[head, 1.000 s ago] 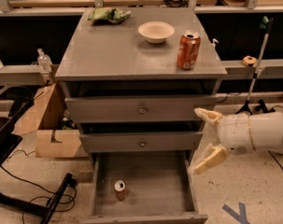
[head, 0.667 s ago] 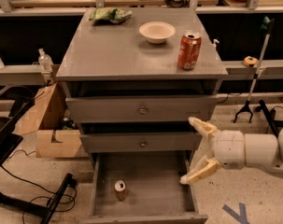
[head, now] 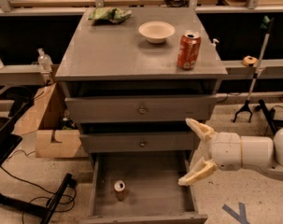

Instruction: Pick orange can from bottom drawer and place on counter

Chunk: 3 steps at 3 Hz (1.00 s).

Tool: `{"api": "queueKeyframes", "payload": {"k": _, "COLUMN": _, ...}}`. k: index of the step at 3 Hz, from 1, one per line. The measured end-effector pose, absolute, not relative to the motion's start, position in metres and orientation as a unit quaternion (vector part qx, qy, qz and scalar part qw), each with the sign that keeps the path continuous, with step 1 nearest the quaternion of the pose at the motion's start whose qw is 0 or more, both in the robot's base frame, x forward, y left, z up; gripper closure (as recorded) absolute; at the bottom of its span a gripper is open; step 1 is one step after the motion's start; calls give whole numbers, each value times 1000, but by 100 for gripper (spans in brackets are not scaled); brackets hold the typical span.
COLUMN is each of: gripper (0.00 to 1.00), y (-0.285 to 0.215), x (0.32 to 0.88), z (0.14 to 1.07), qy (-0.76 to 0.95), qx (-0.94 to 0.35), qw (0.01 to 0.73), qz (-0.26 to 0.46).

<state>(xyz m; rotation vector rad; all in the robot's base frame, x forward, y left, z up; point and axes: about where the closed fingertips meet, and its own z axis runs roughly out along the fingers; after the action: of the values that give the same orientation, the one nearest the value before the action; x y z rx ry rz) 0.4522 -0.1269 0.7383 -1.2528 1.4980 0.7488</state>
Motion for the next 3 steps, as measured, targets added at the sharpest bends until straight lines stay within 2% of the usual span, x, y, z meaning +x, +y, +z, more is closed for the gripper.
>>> {"api": "queueKeyframes", "payload": {"k": 2, "gripper": 0, "y": -80, "x": 488, "z": 666, "qy": 610, "qx": -538, "qw": 494, "qz": 307}}
{"api": "queueKeyframes", "payload": {"k": 3, "gripper": 0, "y": -59, "x": 513, "z": 600, "qy": 579, "qx": -542, "qw": 516, "qz": 324}}
